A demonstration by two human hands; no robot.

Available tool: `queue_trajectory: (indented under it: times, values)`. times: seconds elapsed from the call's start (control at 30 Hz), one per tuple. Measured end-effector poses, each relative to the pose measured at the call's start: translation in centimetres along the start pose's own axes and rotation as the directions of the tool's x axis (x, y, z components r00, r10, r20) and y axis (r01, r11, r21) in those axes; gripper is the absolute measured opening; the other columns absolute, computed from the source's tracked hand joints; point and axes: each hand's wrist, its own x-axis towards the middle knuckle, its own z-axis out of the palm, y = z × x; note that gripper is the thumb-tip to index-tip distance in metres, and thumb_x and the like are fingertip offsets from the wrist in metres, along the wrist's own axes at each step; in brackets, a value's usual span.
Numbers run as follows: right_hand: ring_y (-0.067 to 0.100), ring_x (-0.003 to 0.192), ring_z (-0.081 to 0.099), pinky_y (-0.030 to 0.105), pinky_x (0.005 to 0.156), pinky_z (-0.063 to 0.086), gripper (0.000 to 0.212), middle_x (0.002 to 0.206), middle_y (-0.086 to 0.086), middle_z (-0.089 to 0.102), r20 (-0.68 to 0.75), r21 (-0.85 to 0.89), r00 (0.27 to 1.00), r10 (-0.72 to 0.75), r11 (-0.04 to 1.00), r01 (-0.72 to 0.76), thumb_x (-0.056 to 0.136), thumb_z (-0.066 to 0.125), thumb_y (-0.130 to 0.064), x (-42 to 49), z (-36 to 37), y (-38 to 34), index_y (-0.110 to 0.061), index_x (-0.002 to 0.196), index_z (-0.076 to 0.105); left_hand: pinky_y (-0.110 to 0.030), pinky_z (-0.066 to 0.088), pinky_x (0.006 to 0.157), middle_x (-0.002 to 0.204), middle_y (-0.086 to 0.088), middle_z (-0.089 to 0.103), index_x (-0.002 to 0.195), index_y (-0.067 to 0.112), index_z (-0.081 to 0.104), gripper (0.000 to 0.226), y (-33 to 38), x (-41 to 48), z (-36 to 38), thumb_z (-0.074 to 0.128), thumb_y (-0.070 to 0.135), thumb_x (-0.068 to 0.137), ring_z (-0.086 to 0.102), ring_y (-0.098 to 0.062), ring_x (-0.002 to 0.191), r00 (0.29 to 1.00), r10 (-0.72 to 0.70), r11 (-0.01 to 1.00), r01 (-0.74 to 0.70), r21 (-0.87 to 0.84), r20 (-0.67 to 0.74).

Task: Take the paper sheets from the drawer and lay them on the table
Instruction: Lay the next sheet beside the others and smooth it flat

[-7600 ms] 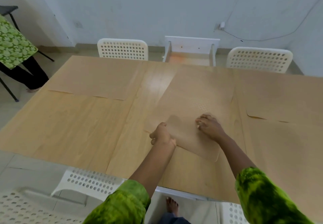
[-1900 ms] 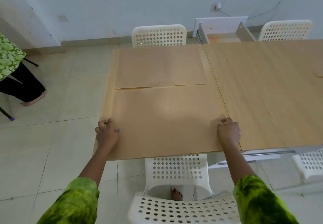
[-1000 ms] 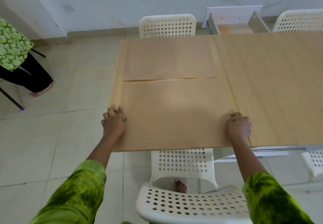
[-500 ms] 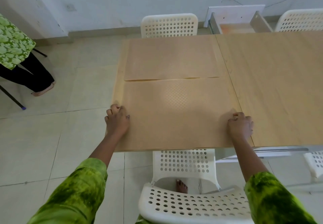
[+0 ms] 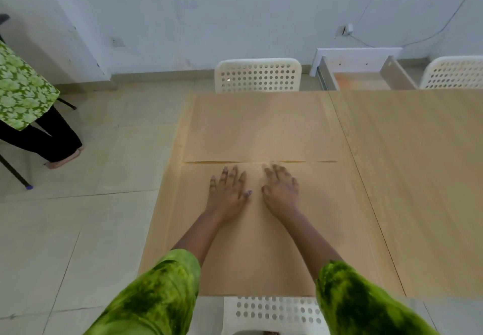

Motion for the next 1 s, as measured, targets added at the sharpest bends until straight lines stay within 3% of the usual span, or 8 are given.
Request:
queue_trajectory:
  times: [0.1, 0.23, 0.43, 0.6, 0.7, 0.8, 0.87, 1.0]
  values:
    - [0.017, 0.147, -0.003, 0.041, 0.117, 0.000, 0.054, 0.160, -0.002, 0.002, 0.125, -0.089, 0.989, -0.076, 0.992, 0.087, 0.097, 0.027, -0.035, 0.6, 1.8, 0.2, -0.027, 0.149, 0.013, -0.049, -0.009, 0.116, 0.159, 0.003, -0.014, 0.149, 0.032, -0.002, 0.068, -0.5, 0.4, 1.5, 0.007, 0.061, 0.089, -0.018, -0.020, 0.145, 1.000, -0.004, 0.998, 0.005, 0.056, -0.024]
    - [0.014, 0.147, -0.010, 0.039, 0.117, -0.006, 0.056, 0.160, -0.005, -0.006, 0.127, -0.146, 0.987, -0.096, 0.983, 0.115, 0.098, 0.018, -0.042, 0.5, 2.5, 1.7, -0.028, 0.149, 0.002, -0.047, -0.005, 0.116, 0.160, 0.005, -0.008, 0.147, 0.040, 0.000, 0.077, -1.9, 0.2, 2.1, -0.009, 0.064, 0.074, -0.010, -0.021, 0.147, 0.989, -0.042, 0.994, 0.055, 0.094, -0.139]
    - [0.016, 0.146, -0.010, 0.039, 0.119, -0.004, 0.060, 0.159, 0.001, -0.009, -0.001, -0.173, 0.982, 0.189, 0.967, -0.186, 0.098, 0.012, -0.043, 0.3, -1.5, 10.7, -0.019, 0.149, -0.006, -0.043, 0.003, 0.118, 0.160, -0.004, -0.001, 0.150, 0.030, 0.004, 0.084, -7.6, -1.3, 1.8, -0.008, 0.066, 0.075, -0.002, -0.023, 0.148, 0.943, -0.214, 0.970, 0.236, 0.057, -0.255]
    - [0.022, 0.146, -0.012, 0.041, 0.119, -0.005, 0.061, 0.159, 0.007, -0.008, 0.016, -0.103, 0.974, 0.227, 0.969, -0.224, 0.098, 0.015, -0.042, -0.3, -2.6, 10.5, -0.013, 0.149, -0.002, -0.044, -0.001, 0.119, 0.160, -0.005, -0.005, 0.150, 0.025, 0.000, 0.088, -7.4, -1.4, 0.9, -0.011, 0.065, 0.073, -0.006, -0.022, 0.147, 0.949, -0.231, 0.967, 0.248, 0.054, -0.215]
    - [0.025, 0.147, -0.003, 0.039, 0.118, -0.003, 0.065, 0.159, 0.011, 0.003, -0.048, -0.063, 0.984, 0.173, 0.982, -0.176, 0.093, 0.012, -0.044, -4.4, -1.4, 6.6, -0.010, 0.149, 0.011, -0.043, -0.010, 0.116, 0.159, -0.011, -0.003, 0.150, 0.015, 0.001, 0.085, -5.3, -3.4, 1.3, -0.002, 0.066, 0.081, -0.005, -0.023, 0.147, 0.936, -0.143, 0.987, 0.159, 0.023, -0.322]
    - [0.025, 0.147, -0.001, 0.033, 0.115, -0.008, 0.086, 0.159, 0.011, 0.008, 0.027, 0.007, 0.999, 0.036, 0.999, -0.036, 0.075, -0.006, -0.048, -10.9, 1.4, 1.9, -0.011, 0.148, 0.016, -0.039, -0.009, 0.114, 0.156, -0.011, 0.001, 0.148, 0.018, -0.001, 0.071, -1.4, -7.8, 4.0, 0.011, 0.058, 0.091, -0.017, -0.015, 0.144, 0.916, 0.021, 1.000, -0.013, 0.022, -0.400]
    - [0.023, 0.147, -0.006, 0.032, 0.112, -0.013, 0.083, 0.159, 0.010, 0.003, 0.094, -0.016, 0.995, -0.015, 1.000, 0.017, 0.076, -0.008, -0.046, -13.8, 3.5, 0.5, -0.013, 0.149, 0.011, -0.041, -0.004, 0.114, 0.156, -0.007, 0.000, 0.149, 0.018, 0.000, 0.068, 0.7, -10.5, 5.9, 0.007, 0.056, 0.093, -0.015, -0.015, 0.145, 0.930, 0.065, 0.998, -0.057, 0.033, -0.361]
    - [0.022, 0.147, -0.009, 0.033, 0.114, -0.016, 0.071, 0.159, 0.008, -0.002, 0.082, -0.086, 0.996, -0.032, 0.996, 0.039, 0.085, -0.002, -0.043, -15.1, 5.4, 0.6, -0.015, 0.150, 0.008, -0.050, 0.018, 0.114, 0.157, -0.008, 0.016, 0.148, 0.013, 0.018, 0.074, 0.9, -12.9, 7.6, -0.005, 0.054, 0.092, 0.012, -0.022, 0.145, 0.976, 0.009, 0.999, -0.001, 0.038, -0.216]
